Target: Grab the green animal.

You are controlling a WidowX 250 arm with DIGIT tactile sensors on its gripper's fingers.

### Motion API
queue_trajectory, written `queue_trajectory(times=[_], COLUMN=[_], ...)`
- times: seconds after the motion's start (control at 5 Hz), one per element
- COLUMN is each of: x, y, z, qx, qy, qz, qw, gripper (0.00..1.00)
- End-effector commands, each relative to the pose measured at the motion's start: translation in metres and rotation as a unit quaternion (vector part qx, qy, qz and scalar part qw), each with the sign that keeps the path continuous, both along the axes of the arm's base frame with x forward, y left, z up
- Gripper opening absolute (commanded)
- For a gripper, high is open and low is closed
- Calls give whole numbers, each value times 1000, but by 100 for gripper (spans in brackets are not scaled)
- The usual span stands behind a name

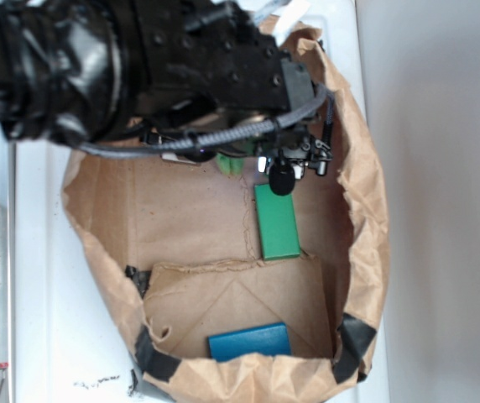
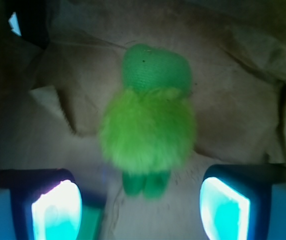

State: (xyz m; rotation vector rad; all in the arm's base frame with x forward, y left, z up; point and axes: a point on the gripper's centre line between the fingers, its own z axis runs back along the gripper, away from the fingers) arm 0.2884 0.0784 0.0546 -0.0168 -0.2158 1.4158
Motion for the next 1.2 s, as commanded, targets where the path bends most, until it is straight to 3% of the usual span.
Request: queue_trajectory(times=[0.0, 0.4, 1.0], x=[-2, -1, 3], y=[12, 11, 8], z=[2, -8, -28], qx=[26, 32, 64], qy=[-15, -17, -14], qz=[8, 8, 6], qw=[1000, 999, 998], gripper=[100, 100, 100])
